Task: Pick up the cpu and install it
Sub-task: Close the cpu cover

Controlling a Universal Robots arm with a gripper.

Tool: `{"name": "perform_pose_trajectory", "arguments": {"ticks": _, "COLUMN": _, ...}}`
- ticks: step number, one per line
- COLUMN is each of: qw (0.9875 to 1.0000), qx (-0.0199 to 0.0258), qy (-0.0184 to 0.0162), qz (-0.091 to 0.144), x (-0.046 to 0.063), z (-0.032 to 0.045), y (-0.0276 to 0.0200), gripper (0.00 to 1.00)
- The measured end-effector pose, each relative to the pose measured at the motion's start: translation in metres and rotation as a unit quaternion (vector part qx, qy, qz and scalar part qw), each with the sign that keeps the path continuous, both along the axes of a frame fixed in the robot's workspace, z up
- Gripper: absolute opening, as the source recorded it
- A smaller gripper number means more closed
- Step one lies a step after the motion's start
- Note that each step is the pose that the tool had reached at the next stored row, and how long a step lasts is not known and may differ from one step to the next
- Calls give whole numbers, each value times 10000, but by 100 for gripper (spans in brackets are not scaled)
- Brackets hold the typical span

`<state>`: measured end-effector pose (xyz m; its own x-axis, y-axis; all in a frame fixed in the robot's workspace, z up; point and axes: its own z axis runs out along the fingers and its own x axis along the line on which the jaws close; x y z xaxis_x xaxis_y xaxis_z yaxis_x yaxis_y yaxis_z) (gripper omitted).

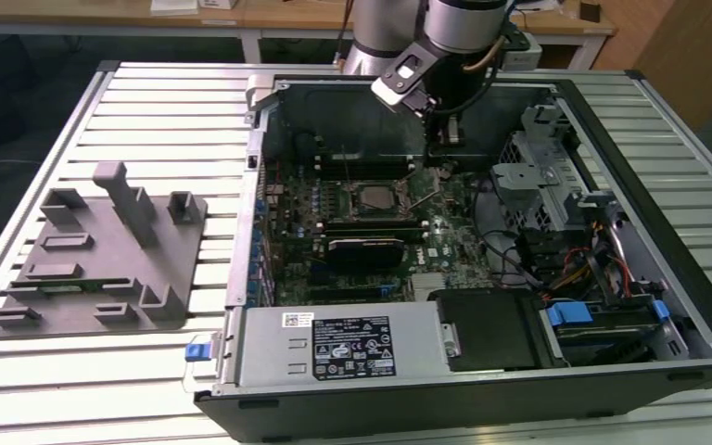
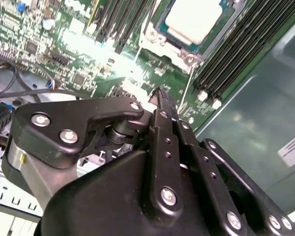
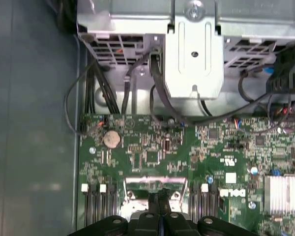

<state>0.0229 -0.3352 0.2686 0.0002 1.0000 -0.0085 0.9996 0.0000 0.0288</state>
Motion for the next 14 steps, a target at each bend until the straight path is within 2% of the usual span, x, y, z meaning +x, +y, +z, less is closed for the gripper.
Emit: {"name": "perform_pose_trajectory", "arguments": {"ticks": 14, "qw": 10000, "qx": -1, "qy": 0, "qz": 0, "x": 282, "z": 0, "y": 1, "gripper": 11}}
